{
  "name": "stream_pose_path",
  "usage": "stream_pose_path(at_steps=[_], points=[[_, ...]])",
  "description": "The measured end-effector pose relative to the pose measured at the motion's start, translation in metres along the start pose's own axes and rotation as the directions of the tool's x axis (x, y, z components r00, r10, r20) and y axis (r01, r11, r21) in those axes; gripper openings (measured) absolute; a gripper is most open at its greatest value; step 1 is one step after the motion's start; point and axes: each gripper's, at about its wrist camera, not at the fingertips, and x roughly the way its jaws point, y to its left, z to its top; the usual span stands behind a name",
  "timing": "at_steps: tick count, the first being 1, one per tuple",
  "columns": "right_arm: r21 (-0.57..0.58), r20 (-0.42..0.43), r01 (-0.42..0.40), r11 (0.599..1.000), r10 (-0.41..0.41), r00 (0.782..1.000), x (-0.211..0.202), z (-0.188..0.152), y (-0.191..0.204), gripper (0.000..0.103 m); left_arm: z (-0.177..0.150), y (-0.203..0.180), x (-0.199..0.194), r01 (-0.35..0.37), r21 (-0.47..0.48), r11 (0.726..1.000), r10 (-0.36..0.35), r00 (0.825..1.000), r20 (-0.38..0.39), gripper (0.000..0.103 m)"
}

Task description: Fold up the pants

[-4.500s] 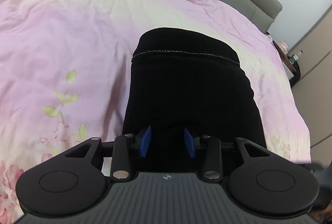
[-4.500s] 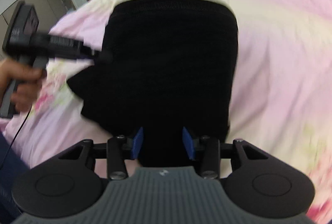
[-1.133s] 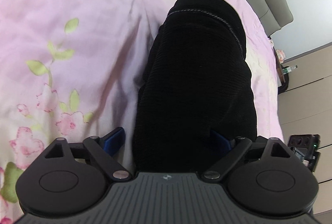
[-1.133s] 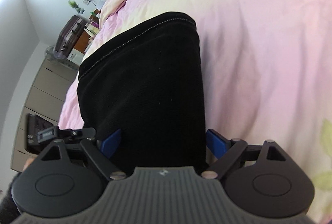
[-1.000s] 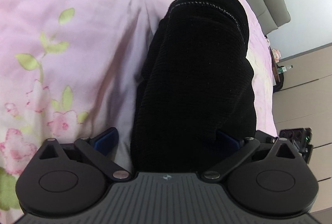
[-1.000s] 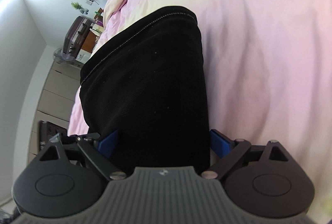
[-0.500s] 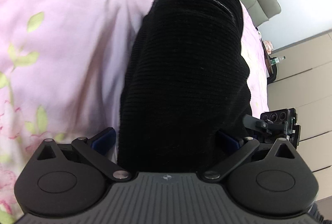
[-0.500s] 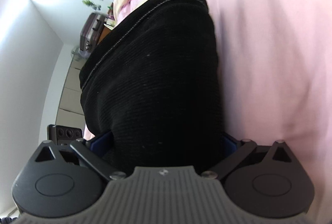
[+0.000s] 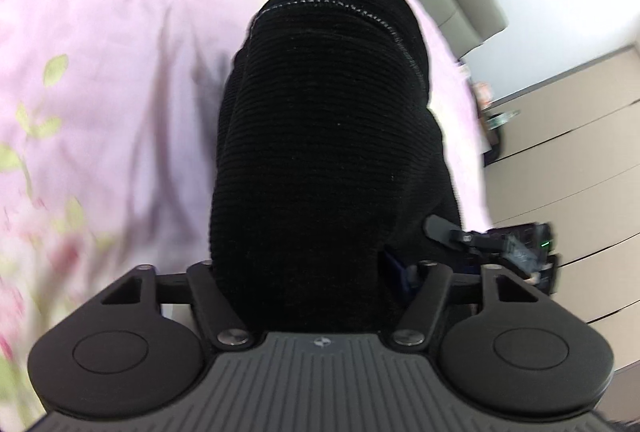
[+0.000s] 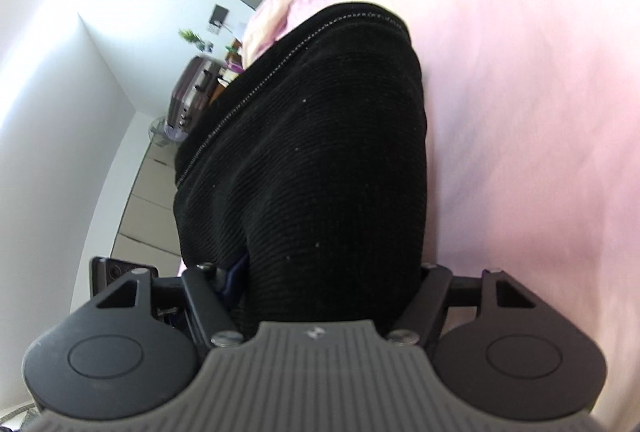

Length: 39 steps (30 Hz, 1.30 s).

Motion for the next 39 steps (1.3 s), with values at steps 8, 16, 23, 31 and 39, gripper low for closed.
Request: stream_pose_path(at_steps=[8,16,23,31,39], points=[[0.008,0.054,0.003,1.000,-0.003,0.999,-0.040,-0.016,0.030,0.062,-0.017,-0.026,-0.011,0.016,0.016,1.000,-0.016,1.000,0.013,0.071],[0.041,0.051,0.028,0.999,-0.030,0.998,-0.073,-0.056,0.067,0.062,-0.038,-0.033,-0.038,0.040,0.049,0.998,-0.039,0.999,-0.018,0.072],[0.024,0.038,0.026,0.999,-0.027,0.999,-0.071,-0.074,0.093,0.062,-0.052,-0.030,-0.060,0.059,0.049,0.997,-0.059,0.998,0.001,0.072],[-0.051,0.019,-0.049,0.997,0.050,0.999,-0.016,-0.047,0.161,0.062,-0.002,-0.032,-0.124,0.028,0.063,0.998,-0.035,0.993,0.109,0.072],[-0.051,-0.018,-0.137,0.989,0.136,0.991,0.096,-0.007,0.208,0.062,0.074,0.004,-0.187,-0.076,0.046,0.996,0.067,0.982,0.176,0.072]])
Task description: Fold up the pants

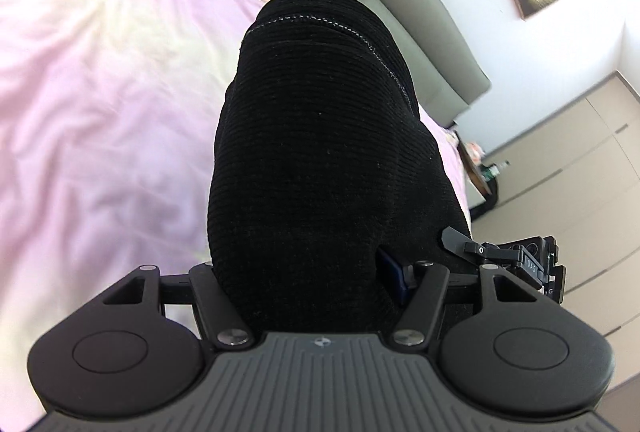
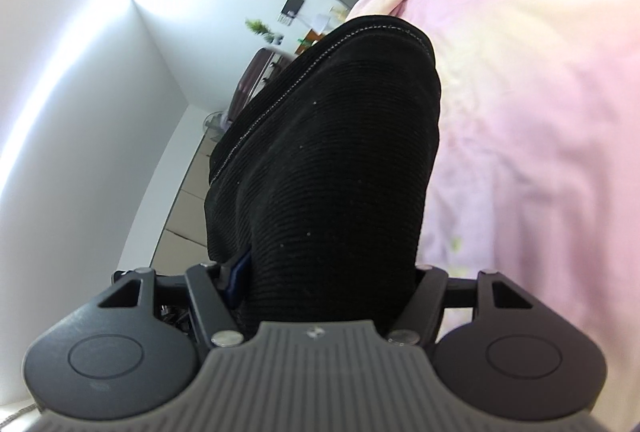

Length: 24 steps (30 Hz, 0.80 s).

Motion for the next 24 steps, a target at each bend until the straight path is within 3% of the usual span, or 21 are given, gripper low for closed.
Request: stream_pose_path(at_steps=[6,13,19,24], points=[[0.018,-0.024,0.006,1.000,-0.006,1.000,0.059,0.010,-0.009,0.062,0.035,0.042,0.005,-0.021,-0.020,1.000,0.020,0.999,-0.029,0.072],[0.070,-0.066,0.048,0.996,-0.043,0.997,0.109,0.009,-0.051,0.061,0.051,0.090,0.029,-0.055,-0.091,0.994,0.047,0.995,-0.090,0.072],[0.101,-0.111,0.096,0.990,-0.085,0.990,0.160,0.014,-0.091,0.062,0.031,0.128,0.055,-0.107,-0.141,0.984,0.089,0.988,-0.126,0.076],[0.131,-0.175,0.103,0.986,-0.079,0.981,0.166,0.004,-0.118,0.069,0.017,0.148,0.058,-0.098,-0.161,0.982,0.075,0.987,-0.143,0.082]])
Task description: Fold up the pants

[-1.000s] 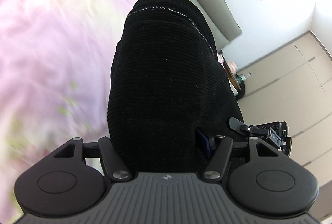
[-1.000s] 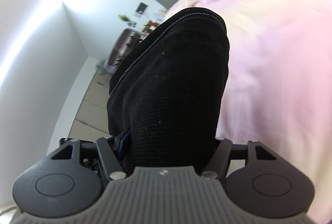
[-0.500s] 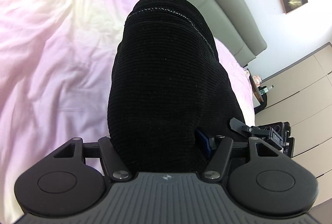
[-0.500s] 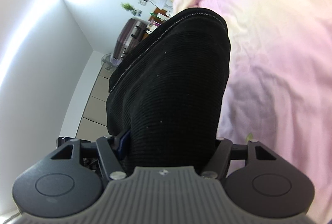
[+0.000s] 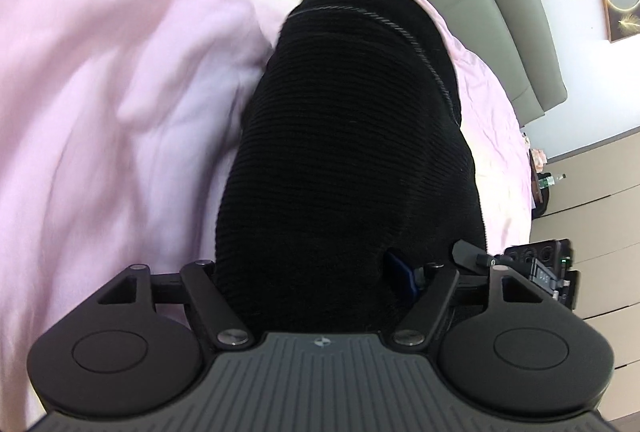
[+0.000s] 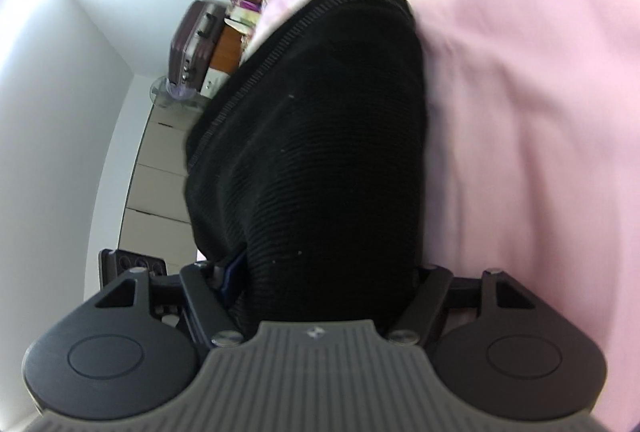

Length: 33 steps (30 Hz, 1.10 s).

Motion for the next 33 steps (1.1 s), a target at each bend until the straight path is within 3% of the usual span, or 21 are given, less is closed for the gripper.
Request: stream_pose_path(at_steps=[5,13,16,21,22,25,27,29,32,33], points=[[0.020,-0.033,-0.052,0.998,0.053,0.998,-0.013,-0.018,-0.011,0.069,-0.001,0.000,-0.004,-0.021,0.022,1.000,0.021,1.000,-0.001,0.084],[0.009,-0.051,-0.040,0.999,0.040,0.998,-0.033,-0.040,-0.018,0.065,-0.017,-0.011,-0.020,-0.103,0.035,0.994,0.102,0.995,0.020,0.085],[-0.101,-0.061,0.063,0.993,-0.069,0.996,-0.041,-0.054,-0.010,0.059,-0.027,-0.019,-0.027,-0.153,0.049,0.987,0.152,0.988,0.034,0.085],[-0.080,-0.052,0.145,0.986,-0.149,0.987,-0.051,-0.067,-0.012,0.051,-0.045,-0.044,-0.033,-0.249,0.091,0.964,0.244,0.968,0.066,0.086],[-0.110,-0.058,0.173,0.979,-0.180,0.982,-0.050,-0.071,-0.008,0.040,-0.049,-0.047,-0.036,-0.262,0.088,0.961,0.257,0.964,0.072,0.086],[-0.277,-0.081,0.303,0.912,-0.337,0.938,-0.039,-0.088,0.010,0.021,-0.063,-0.056,-0.039,-0.299,0.090,0.950,0.292,0.953,0.084,0.086],[-0.304,-0.071,0.305,0.902,-0.341,0.937,-0.043,-0.094,0.018,0.024,-0.072,-0.063,-0.043,-0.337,0.105,0.936,0.330,0.941,0.078,0.086],[-0.301,-0.050,0.300,0.905,-0.329,0.943,-0.053,-0.096,0.024,0.032,-0.081,-0.072,-0.049,-0.379,0.116,0.918,0.373,0.925,0.076,0.087],[-0.338,0.012,0.336,0.879,-0.353,0.935,-0.080,-0.101,0.030,0.044,-0.093,-0.083,-0.053,-0.438,0.114,0.892,0.433,0.899,0.063,0.087],[-0.345,0.041,0.359,0.867,-0.368,0.929,-0.086,-0.101,0.035,0.049,-0.097,-0.088,-0.052,-0.460,0.129,0.878,0.459,0.887,0.045,0.080]])
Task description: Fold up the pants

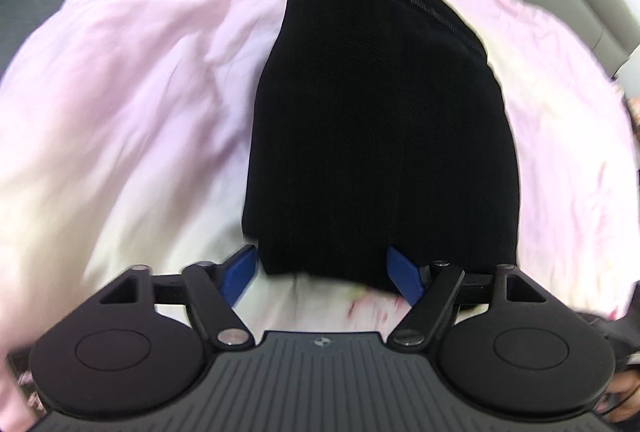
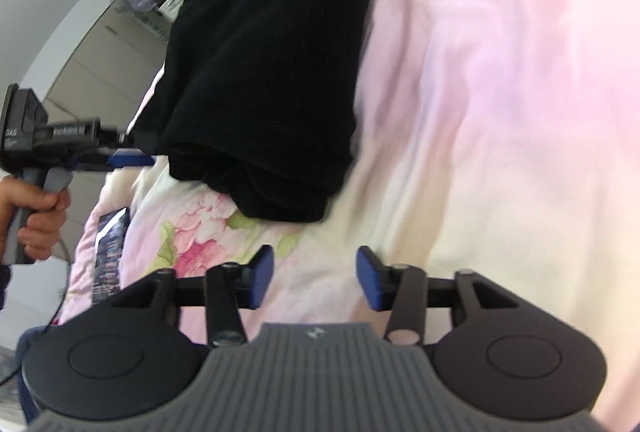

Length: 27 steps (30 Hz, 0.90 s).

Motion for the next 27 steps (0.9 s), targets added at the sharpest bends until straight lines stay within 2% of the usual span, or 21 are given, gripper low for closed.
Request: stream_pose_path(at_steps=[1,3,5,7,8,10,13,16,20,23,27], points=[[-0.010,0.027,0.022,1.000,-0.022,0.999,-0.008,0.001,0.004,0.051,-0.005,-0.009,-0.001,-0.043,0.036,0.998,0.044,0.999,-0.025,0.072],[-0.035,0.093,0.052,0.998,-0.049,0.995,-0.030,-0.001,0.013,0.058,-0.019,-0.027,-0.008,-0.098,0.108,0.989,0.100,0.995,-0.013,0.071],[-0.061,0.148,0.070,0.996,-0.060,0.987,-0.053,-0.002,0.015,0.066,-0.030,-0.048,-0.027,-0.100,0.123,0.987,0.092,0.994,0.065,0.074],[-0.086,0.193,0.101,0.991,-0.083,0.978,-0.067,0.005,0.026,0.083,-0.040,-0.068,-0.048,-0.092,0.118,0.989,0.075,0.987,0.143,0.084],[-0.103,0.214,0.122,0.987,-0.098,0.972,-0.077,0.009,0.034,0.086,-0.044,-0.080,-0.058,-0.092,0.123,0.988,0.069,0.981,0.180,0.088],[-0.143,0.247,0.152,0.978,-0.113,0.962,-0.093,0.016,0.047,0.089,-0.050,-0.103,-0.074,-0.100,0.134,0.986,0.065,0.968,0.244,0.090],[-0.199,0.296,0.194,0.961,-0.130,0.946,-0.105,0.021,0.080,0.098,-0.060,-0.129,-0.095,-0.112,0.142,0.984,0.066,0.954,0.293,0.090],[-0.241,0.344,0.227,0.944,-0.136,0.929,-0.128,0.021,0.104,0.098,-0.068,-0.146,-0.114,-0.130,0.118,0.984,0.083,0.937,0.340,0.096],[-0.211,0.358,0.310,0.927,-0.221,0.907,-0.150,0.026,0.124,0.098,-0.076,-0.162,-0.129,-0.150,0.096,0.984,0.098,0.906,0.413,0.103],[-0.180,0.382,0.352,0.919,-0.264,0.886,-0.161,0.021,0.135,0.098,-0.081,-0.175,-0.134,-0.186,0.102,0.977,0.127,0.899,0.420,0.103],[-0.134,0.398,0.364,0.922,-0.286,0.872,-0.173,0.013,0.138,0.098,-0.088,-0.183,-0.134,-0.237,0.069,0.969,0.186,0.887,0.423,0.103]])
